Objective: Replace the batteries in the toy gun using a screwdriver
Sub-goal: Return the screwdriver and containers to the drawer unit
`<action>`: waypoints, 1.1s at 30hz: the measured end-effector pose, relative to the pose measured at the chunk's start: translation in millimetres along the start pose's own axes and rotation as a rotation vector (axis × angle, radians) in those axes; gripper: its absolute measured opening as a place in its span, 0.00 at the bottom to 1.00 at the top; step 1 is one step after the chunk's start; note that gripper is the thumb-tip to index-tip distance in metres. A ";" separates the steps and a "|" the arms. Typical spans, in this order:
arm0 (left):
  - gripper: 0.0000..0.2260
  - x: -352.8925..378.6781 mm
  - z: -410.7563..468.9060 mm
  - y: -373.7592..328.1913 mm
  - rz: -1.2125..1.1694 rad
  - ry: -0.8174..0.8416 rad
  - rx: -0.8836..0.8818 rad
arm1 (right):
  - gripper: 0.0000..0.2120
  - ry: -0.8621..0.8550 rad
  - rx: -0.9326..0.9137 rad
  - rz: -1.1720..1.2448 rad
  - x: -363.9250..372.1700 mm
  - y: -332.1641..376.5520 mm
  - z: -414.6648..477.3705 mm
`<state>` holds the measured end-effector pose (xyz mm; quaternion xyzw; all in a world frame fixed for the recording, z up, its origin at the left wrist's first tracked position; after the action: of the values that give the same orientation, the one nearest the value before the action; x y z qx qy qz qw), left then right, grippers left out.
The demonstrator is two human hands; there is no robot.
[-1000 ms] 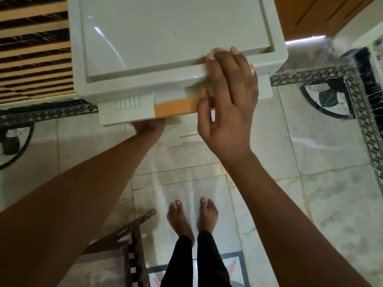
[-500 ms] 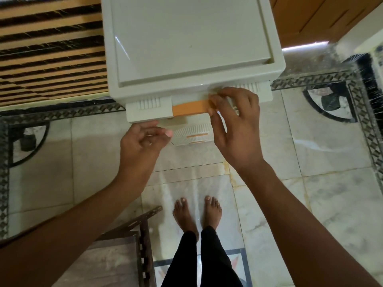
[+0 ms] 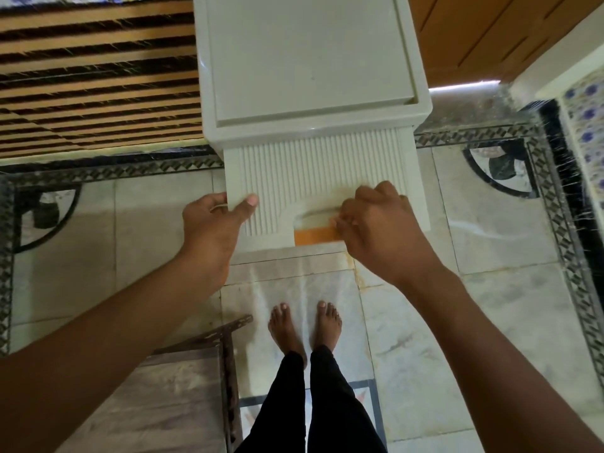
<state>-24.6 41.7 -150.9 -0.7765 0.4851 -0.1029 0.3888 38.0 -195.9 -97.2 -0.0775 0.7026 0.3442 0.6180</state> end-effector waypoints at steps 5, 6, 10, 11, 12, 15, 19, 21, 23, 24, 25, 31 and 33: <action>0.13 -10.6 -28.3 50.8 0.143 0.044 -0.035 | 0.08 0.110 0.042 -0.020 35.5 1.3 -48.7; 0.12 -11.6 -27.3 56.6 0.175 0.044 -0.027 | 0.06 0.105 0.069 -0.020 41.4 -1.9 -52.1; 0.10 -4.8 4.9 70.2 0.306 0.036 0.024 | 0.10 0.198 0.133 -0.028 78.3 -16.5 -43.0; 0.10 -0.4 16.1 72.0 0.334 0.040 0.025 | 0.12 0.249 0.163 -0.018 91.6 -22.8 -37.9; 0.12 4.5 28.0 73.2 0.360 0.044 0.022 | 0.15 0.296 0.199 0.002 104.2 -28.7 -31.7; 0.18 25.0 64.0 69.0 0.399 0.051 0.042 | 0.25 0.328 0.283 0.123 133.8 -45.6 -7.6; 0.24 46.0 101.9 50.9 0.308 0.030 0.034 | 0.20 0.043 0.540 0.428 131.1 -73.8 22.8; 0.28 50.7 116.0 44.3 0.259 0.008 0.031 | 0.19 -0.175 0.759 0.596 123.7 -92.6 20.1; 0.31 53.6 125.3 43.2 0.206 -0.007 0.005 | 0.27 -0.356 0.937 0.723 121.0 -108.5 12.6; 0.32 55.7 126.3 43.2 0.185 -0.004 -0.014 | 0.33 -0.409 0.993 0.772 120.5 -114.3 11.0; 0.33 57.0 127.6 42.6 0.164 -0.003 -0.020 | 0.38 -0.443 1.014 0.803 121.9 -120.6 12.6; 0.36 61.1 129.3 43.5 0.045 0.038 -0.022 | 0.48 -0.301 0.999 0.806 134.2 -147.0 37.8; 0.34 62.6 124.4 41.2 -0.003 0.057 -0.029 | 0.46 -0.291 0.959 0.822 132.1 -147.9 45.1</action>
<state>46.2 42.9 -277.7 -0.7794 0.4963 -0.1186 0.3634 124.1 -239.0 -276.3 0.5297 0.6597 0.2078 0.4909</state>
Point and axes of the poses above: each hand's wrist, its own z-axis towards the middle knuckle, its own x-axis out of the palm, y = z × x, the point moved 9 cm from there along z, towards the middle knuckle, and after that the axes turned 5 degrees about -x, right-handed, at the moved point
